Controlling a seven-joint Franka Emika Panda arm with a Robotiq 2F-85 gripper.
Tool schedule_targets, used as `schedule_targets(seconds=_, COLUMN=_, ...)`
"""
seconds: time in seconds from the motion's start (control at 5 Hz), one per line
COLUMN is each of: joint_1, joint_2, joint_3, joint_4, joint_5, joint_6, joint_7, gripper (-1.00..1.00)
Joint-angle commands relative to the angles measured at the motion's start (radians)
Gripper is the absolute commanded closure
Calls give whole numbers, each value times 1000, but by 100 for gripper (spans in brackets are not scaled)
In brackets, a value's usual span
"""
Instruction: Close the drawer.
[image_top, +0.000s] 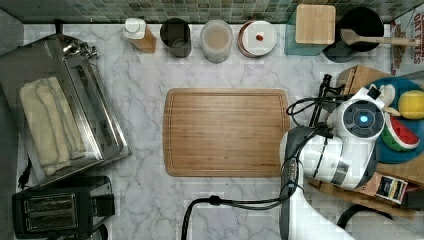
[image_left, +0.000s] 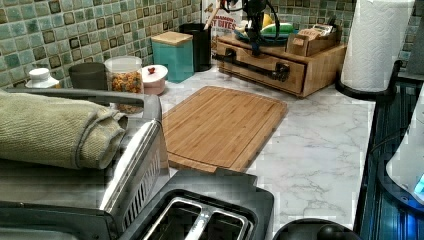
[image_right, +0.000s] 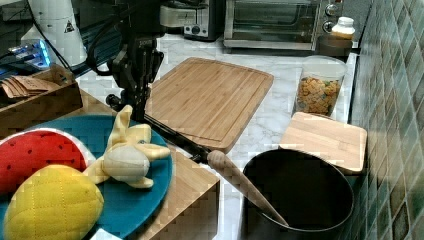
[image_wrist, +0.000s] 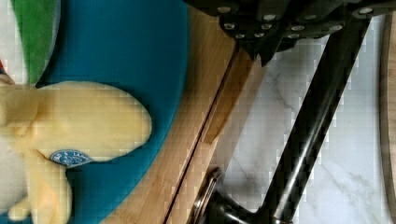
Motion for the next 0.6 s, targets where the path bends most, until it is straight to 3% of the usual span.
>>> schedule_targets(seconds=0.2, joint_1=-100, joint_2=-46, joint_3=-124, joint_4=61, joint_5=-54, joint_6=-22, joint_7=43, gripper=100)
schedule_targets(seconds=0.6, joint_1=-91, joint_2=-45, joint_3=-133, joint_4=61, joint_5=-51, joint_6=-22, joint_7=42, gripper=100)
